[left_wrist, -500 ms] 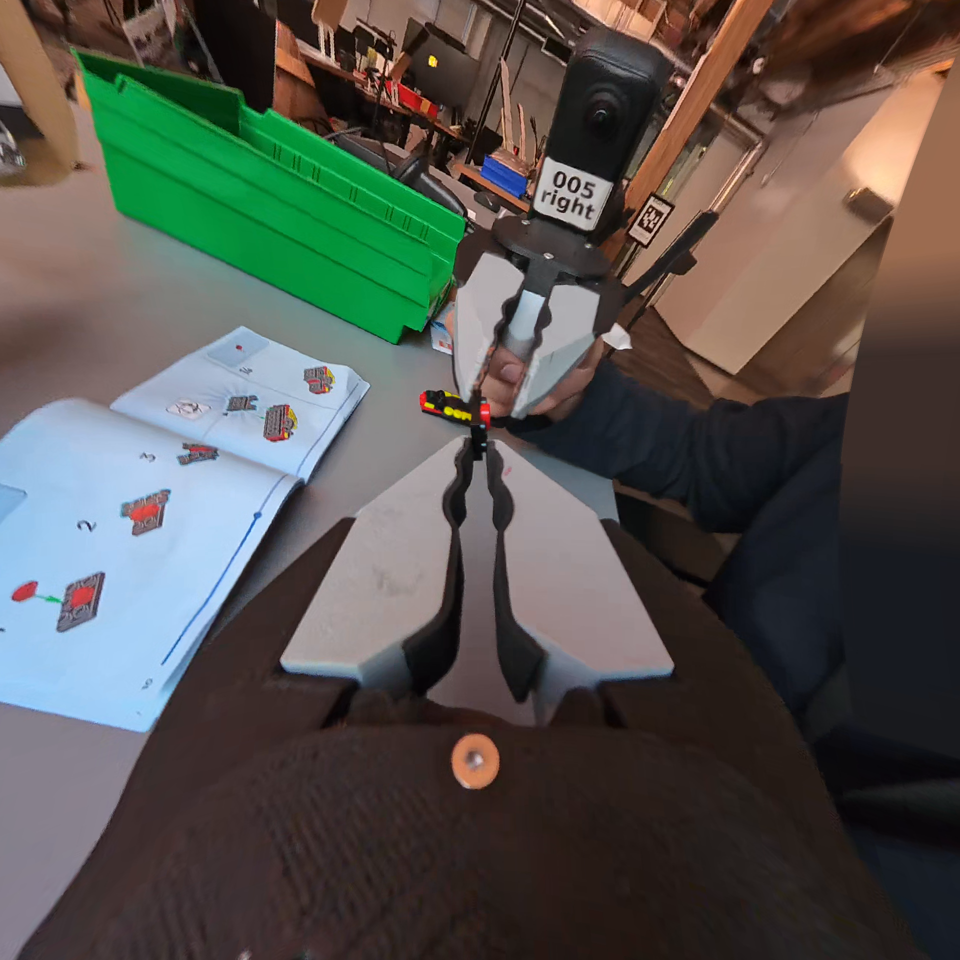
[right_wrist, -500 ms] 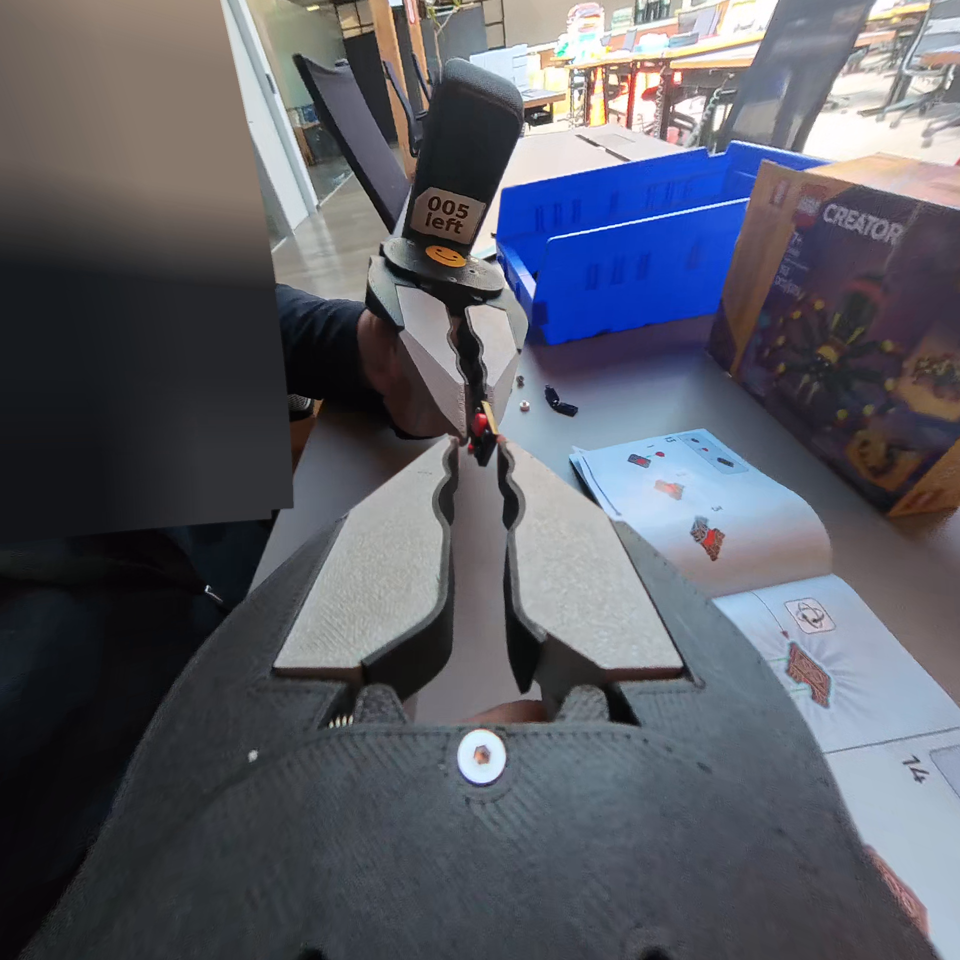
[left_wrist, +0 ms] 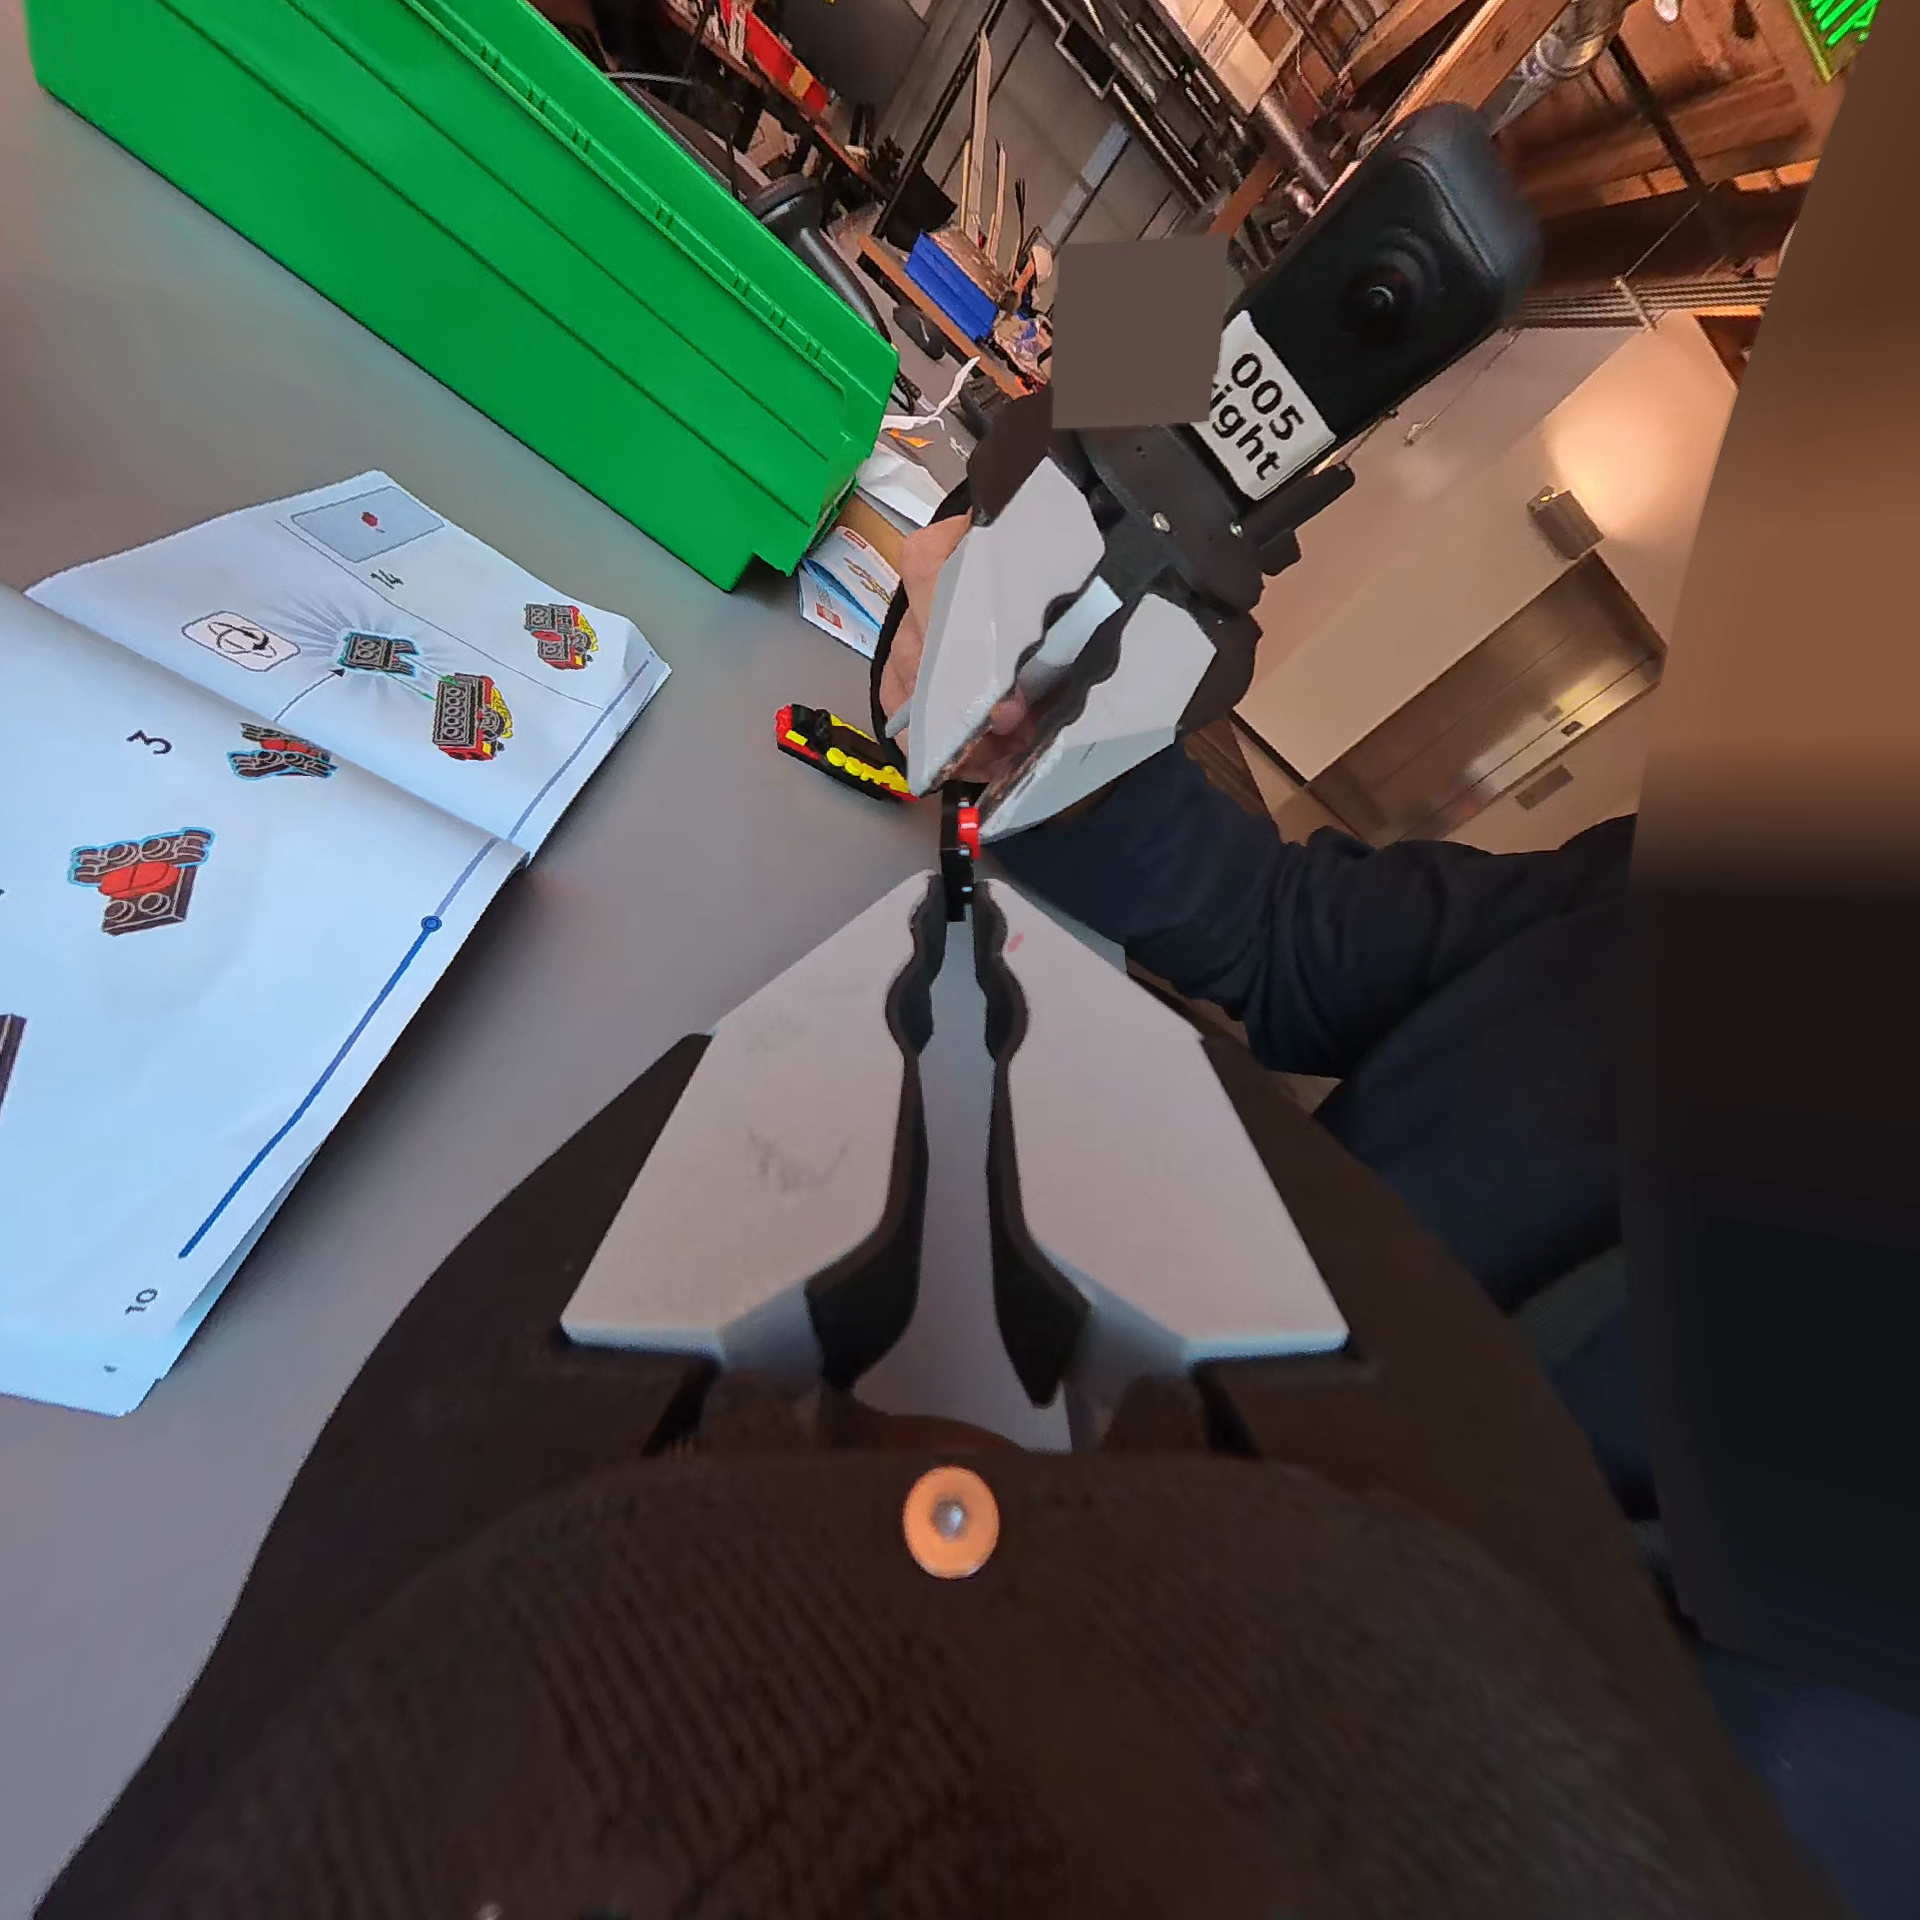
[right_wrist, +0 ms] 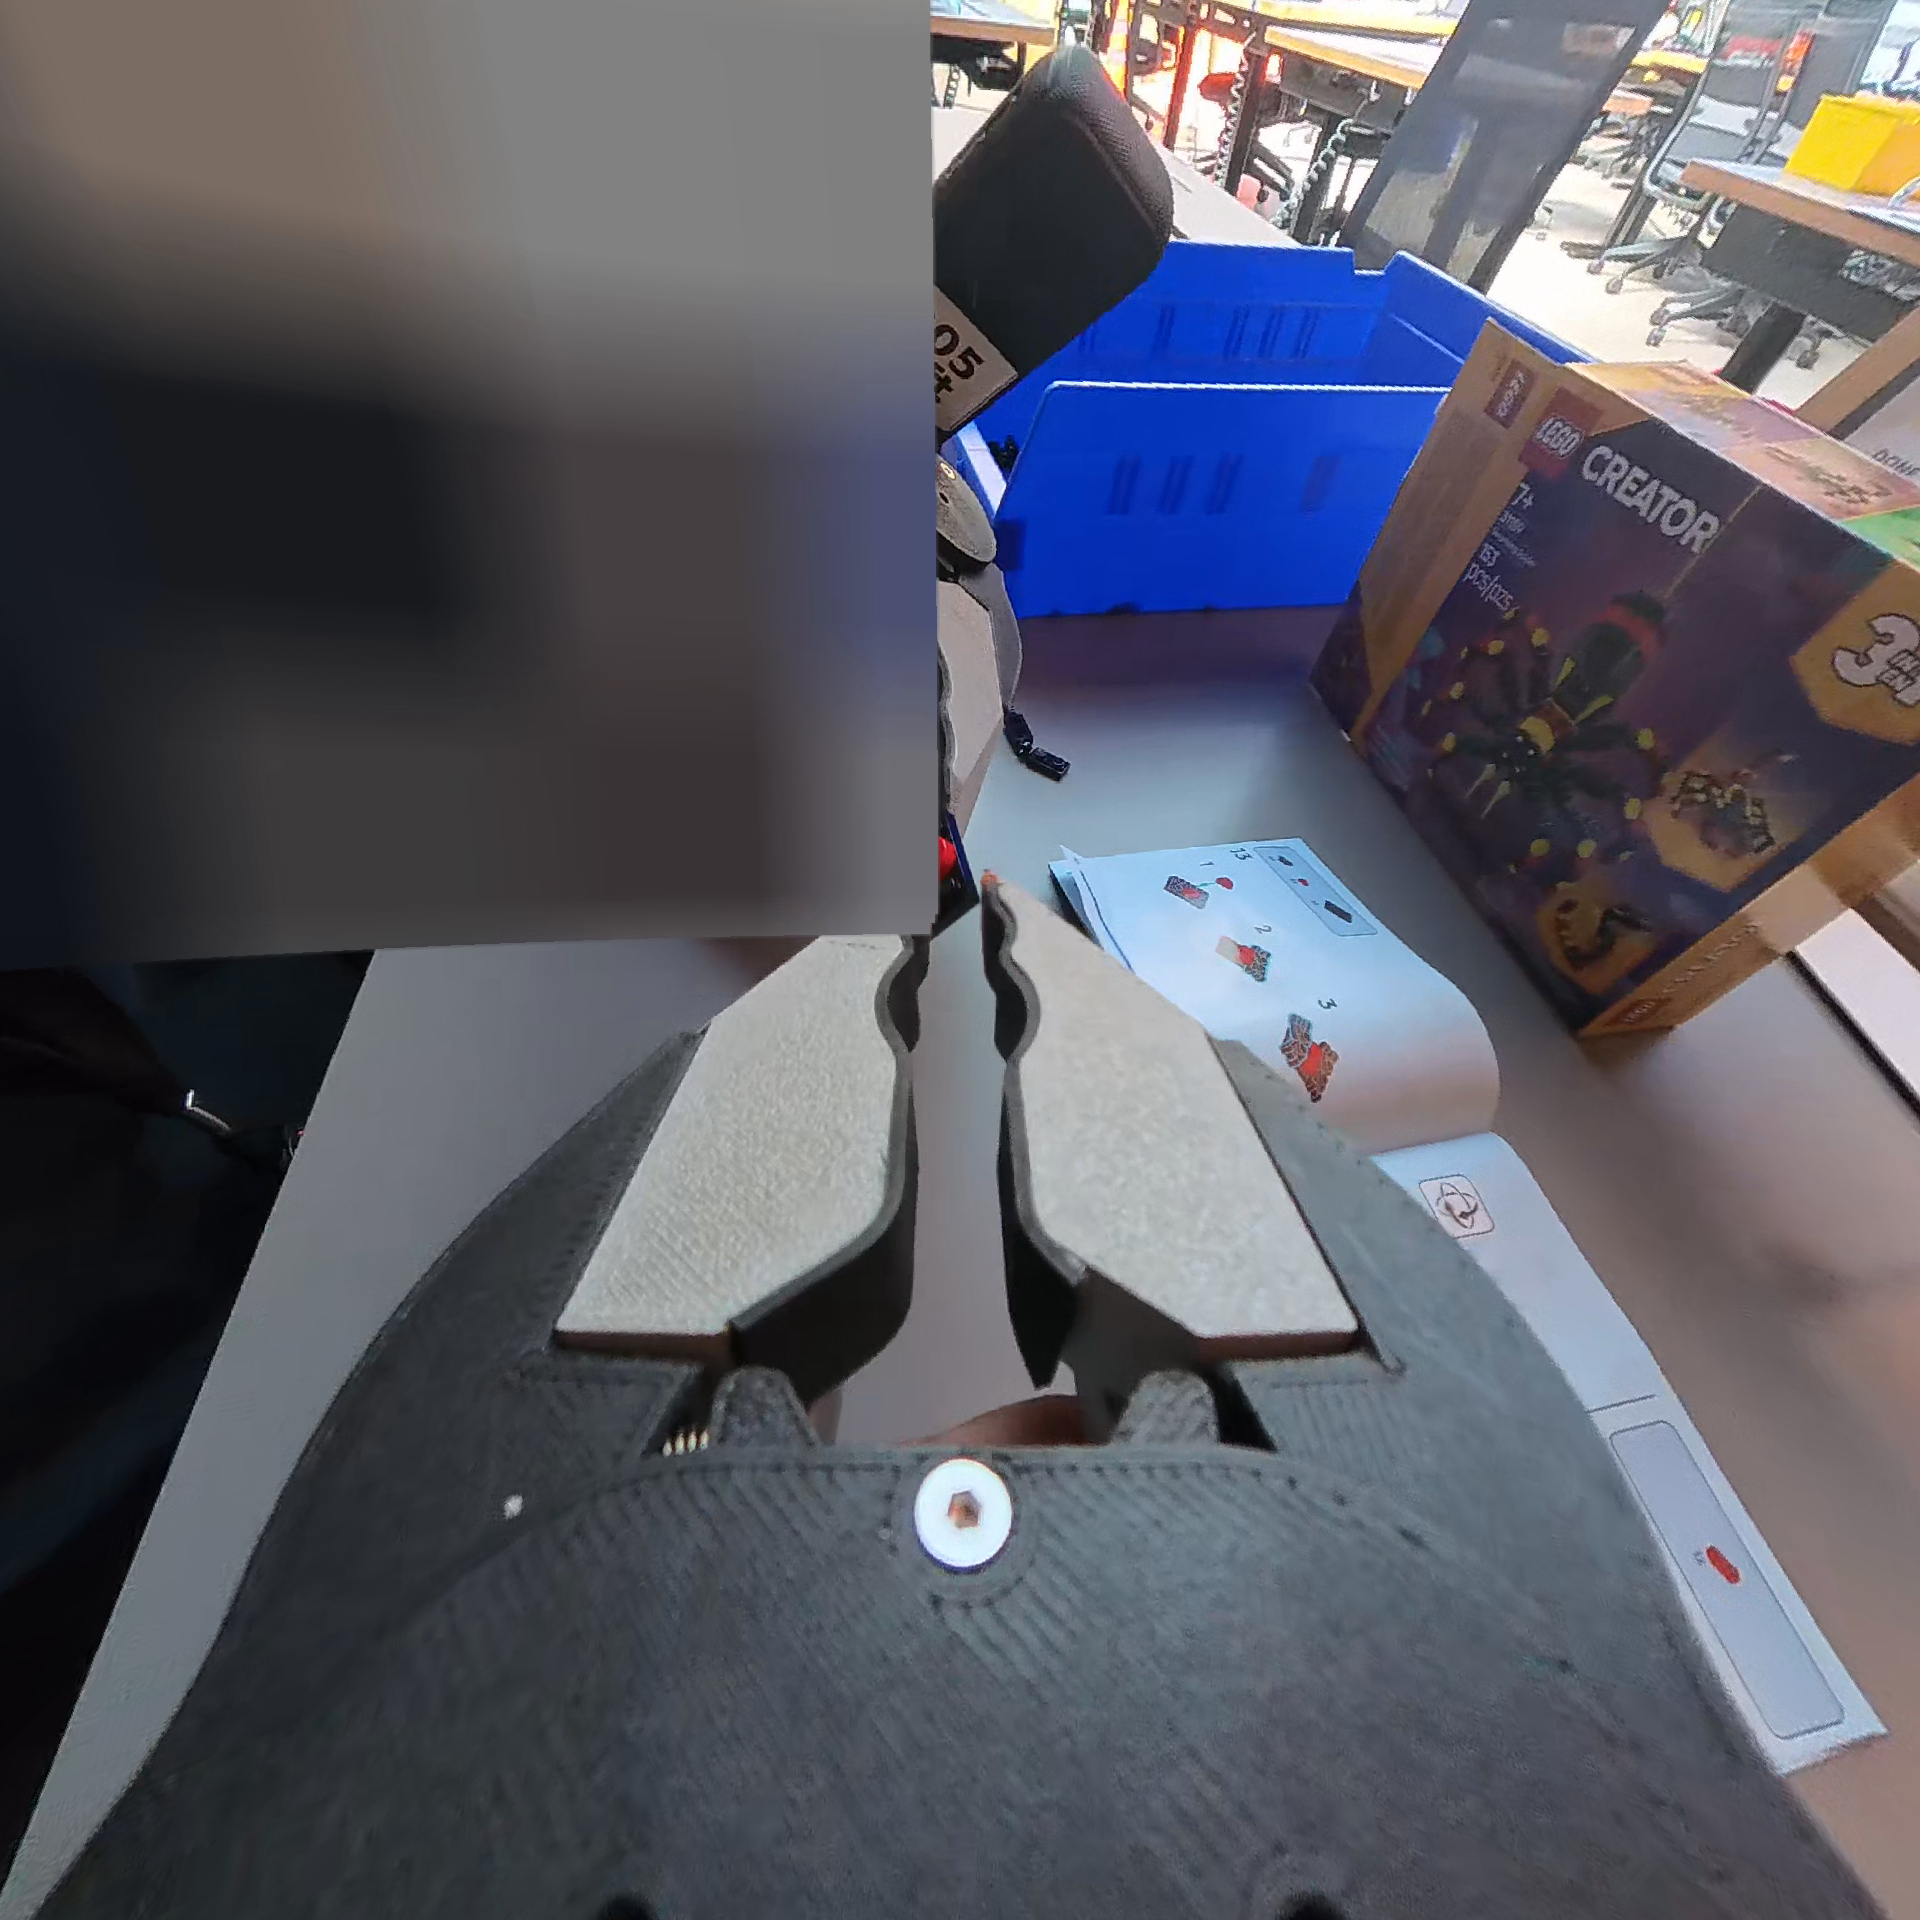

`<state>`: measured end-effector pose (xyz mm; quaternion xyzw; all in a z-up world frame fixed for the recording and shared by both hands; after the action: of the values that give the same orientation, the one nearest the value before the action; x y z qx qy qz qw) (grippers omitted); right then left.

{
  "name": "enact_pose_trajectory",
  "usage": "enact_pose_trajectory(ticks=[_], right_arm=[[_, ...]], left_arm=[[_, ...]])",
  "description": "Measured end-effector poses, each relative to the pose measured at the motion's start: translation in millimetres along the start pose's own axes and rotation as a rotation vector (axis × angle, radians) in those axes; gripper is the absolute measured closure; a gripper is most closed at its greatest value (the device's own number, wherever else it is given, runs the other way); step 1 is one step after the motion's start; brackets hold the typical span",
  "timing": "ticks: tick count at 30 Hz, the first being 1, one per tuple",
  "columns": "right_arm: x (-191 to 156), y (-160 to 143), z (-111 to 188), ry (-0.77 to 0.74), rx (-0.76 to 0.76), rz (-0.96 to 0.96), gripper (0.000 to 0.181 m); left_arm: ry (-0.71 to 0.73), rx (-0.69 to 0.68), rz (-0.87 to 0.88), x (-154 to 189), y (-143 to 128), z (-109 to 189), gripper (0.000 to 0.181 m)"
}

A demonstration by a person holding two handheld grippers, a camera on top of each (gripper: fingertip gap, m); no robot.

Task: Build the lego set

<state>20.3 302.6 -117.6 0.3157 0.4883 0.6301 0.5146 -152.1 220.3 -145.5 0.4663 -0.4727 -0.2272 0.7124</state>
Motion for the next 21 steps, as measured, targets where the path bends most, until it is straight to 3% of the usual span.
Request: enact_pose_trajectory(ticks=[21], right_arm=[[0.6, -5.0, -7.3, -0.077, -0.010, -0.001, 0.174]], left_arm=[[0.058, -0.010, -0.004, -5.0, -1.3, 0.2, 0.179]])
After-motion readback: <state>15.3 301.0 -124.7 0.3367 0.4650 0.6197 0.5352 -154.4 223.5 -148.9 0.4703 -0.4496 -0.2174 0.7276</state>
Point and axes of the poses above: each gripper's, where its closed fingertips meet, z back along the fingers, y out of its top, x = y × z across the jaws, the point moved 10 cm from there along z, back along the fingers, and after that the axes turned 11 degrees about -z, right-handed, at the moved point
